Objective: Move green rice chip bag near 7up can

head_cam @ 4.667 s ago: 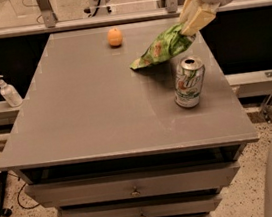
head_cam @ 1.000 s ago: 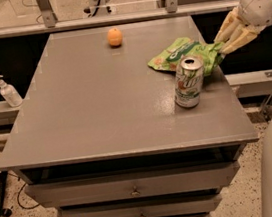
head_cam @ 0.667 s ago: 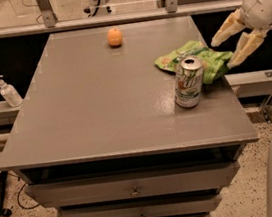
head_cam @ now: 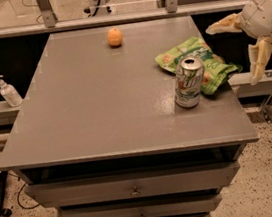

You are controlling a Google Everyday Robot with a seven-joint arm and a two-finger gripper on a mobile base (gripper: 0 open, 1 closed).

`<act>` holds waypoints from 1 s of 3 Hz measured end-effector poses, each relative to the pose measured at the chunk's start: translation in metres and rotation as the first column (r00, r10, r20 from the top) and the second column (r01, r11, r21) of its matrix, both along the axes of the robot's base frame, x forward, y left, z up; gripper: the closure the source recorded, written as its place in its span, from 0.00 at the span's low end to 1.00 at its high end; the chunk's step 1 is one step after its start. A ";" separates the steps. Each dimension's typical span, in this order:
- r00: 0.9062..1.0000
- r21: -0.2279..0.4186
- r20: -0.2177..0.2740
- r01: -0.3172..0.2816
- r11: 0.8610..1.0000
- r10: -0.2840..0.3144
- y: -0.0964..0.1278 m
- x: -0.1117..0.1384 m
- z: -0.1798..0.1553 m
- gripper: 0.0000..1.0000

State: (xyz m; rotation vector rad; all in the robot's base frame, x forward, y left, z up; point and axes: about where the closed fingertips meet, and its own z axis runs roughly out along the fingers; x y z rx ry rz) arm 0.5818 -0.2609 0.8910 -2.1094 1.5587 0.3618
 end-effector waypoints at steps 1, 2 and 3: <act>0.997 0.036 0.022 0.079 0.996 -0.080 -0.003 -0.018 0.021 0.00; 0.977 0.104 0.059 0.198 0.975 -0.205 0.009 -0.039 0.057 0.00; 0.962 0.118 0.090 0.246 0.962 -0.258 0.018 -0.048 0.074 0.00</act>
Offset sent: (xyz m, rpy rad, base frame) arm -0.0916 0.0383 0.1289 0.1976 -0.1652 -0.4566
